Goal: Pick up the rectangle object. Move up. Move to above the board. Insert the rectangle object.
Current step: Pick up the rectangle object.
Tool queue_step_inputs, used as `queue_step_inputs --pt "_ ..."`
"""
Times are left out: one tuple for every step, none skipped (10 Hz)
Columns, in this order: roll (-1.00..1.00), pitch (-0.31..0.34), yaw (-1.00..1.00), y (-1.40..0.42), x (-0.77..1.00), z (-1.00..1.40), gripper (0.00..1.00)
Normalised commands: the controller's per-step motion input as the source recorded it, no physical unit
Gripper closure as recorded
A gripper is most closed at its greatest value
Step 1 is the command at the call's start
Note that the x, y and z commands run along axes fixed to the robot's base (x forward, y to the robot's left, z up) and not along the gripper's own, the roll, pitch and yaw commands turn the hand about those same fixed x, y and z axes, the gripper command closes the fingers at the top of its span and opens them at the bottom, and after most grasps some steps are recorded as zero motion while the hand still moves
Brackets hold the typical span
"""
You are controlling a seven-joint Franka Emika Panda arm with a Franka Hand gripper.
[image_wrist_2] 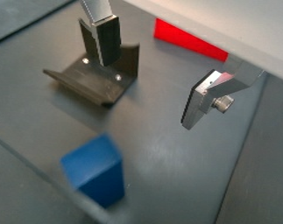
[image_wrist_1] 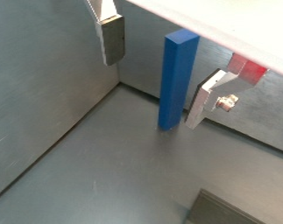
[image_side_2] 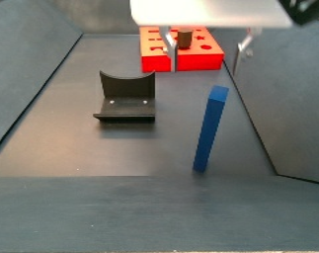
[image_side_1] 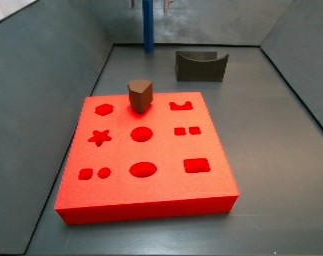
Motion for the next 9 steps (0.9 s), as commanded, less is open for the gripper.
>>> queue_step_inputs --pt "0.0 0.02 -0.56 0.41 -0.1 -0.29 0.0" --pt "0.0 0.011 -0.55 0.41 -0.1 -0.27 0.0" --pt "0.0 0.007 -0.52 0.44 -0.1 -0.26 0.0" --pt "-0.01 0.0 -0.49 0.46 -0.11 -0.22 0.0" --pt "-0.03 0.0 -0.42 0.51 -0.02 -0.15 0.0" --pt "-0.07 0.0 -0.36 0.55 0.0 -0.12 0.0" --pt "-0.1 0.0 -0.32 0.57 0.0 -0.12 0.0" --pt "-0.11 0.0 -0.3 0.5 0.01 -0.13 0.0" --pt "-0.08 0.0 -0.23 0.28 0.07 -0.18 0.0"
